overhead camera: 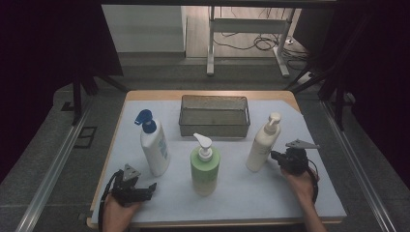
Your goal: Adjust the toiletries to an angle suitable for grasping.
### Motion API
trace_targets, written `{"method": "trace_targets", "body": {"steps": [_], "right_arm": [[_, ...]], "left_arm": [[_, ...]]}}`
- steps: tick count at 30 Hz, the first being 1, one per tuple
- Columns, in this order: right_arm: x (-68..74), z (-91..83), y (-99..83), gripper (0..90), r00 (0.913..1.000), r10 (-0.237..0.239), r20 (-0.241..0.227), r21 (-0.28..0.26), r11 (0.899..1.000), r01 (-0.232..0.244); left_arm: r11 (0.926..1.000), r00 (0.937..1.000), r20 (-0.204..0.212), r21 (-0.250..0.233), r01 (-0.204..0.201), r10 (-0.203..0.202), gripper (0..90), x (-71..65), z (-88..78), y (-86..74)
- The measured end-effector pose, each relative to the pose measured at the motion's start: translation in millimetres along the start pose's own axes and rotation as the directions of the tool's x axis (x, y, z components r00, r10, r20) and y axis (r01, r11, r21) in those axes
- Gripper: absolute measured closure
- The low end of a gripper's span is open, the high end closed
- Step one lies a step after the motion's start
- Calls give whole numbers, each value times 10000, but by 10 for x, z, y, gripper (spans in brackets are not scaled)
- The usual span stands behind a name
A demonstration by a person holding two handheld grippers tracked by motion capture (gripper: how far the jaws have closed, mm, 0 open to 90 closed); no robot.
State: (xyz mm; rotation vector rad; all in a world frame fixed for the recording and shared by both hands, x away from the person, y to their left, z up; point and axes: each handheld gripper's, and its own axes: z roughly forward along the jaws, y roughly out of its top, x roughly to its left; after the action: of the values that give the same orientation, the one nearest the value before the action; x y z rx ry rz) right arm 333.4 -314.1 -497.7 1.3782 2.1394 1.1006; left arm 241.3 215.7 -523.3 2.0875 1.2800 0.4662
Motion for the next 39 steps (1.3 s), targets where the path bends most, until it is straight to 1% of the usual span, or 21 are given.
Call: {"method": "trace_targets", "body": {"steps": [7, 8, 13, 17, 19, 20, 22, 26, 32, 35, 36, 39], "right_arm": [[13, 75, 34, 895, 10000, -15, 11, 55, 10000, 15], [27, 110, 46, 895, 10000, -77, -9, 68, 9999, 77], [58, 159, 70, 895, 9999, -99, -35, 134, 9999, 99], [60, 233, 100, 895, 9998, -41, -218, 77, 10000, 43], [61, 243, 104, 895, 9997, -8, -251, 99, 10000, 11], [62, 274, 116, 895, 9993, 12, -370, 105, 9999, -8], [71, 307, 128, 895, 9990, 30, -440, 84, 10000, -27], [88, 347, 150, 895, 9985, 5, -545, 87, 10000, -1], [95, 407, 177, 896, 9962, 81, -872, 46, 10000, -77], [98, 425, 185, 896, 9949, 62, -1004, 74, 10000, -55], [108, 447, 193, 896, 9937, 20, -1118, 91, 10000, -10], [126, 471, 204, 896, 9931, -18, -1171, 79, 10000, 27]], "left_arm": [[10000, 10000, 1, -1, 1, -1, 123, 1, 0, 0], [10000, 10000, 3, -1, 2, -2, 123, 1, 0, 0], [10000, 10000, -5, -6, -13, 13, 123, 1, 0, 0], [10000, 10000, 6, 1, 1, -1, 123, 1, 0, 0], [10000, 10000, 7, 1, 3, -3, 123, 1, 0, 0], [10000, 10000, 3, 2, 5, -5, 123, 1, 0, 0], [10000, 10000, -3, -1, -14, 14, 123, 2, 0, 0], [10000, 10000, 8, 0, -1, 1, 123, 1, 0, 0], [10000, 10000, 5, -6, 7, -7, 123, 1, 0, 0], [10000, 10000, 8, -6, 8, -8, 123, 1, 0, 0], [10000, 10000, 6, -7, 10, -10, 123, 1, 0, 0], [10000, 10000, 7, -9, 10, -10, 123, 1, 0, 0]]}}
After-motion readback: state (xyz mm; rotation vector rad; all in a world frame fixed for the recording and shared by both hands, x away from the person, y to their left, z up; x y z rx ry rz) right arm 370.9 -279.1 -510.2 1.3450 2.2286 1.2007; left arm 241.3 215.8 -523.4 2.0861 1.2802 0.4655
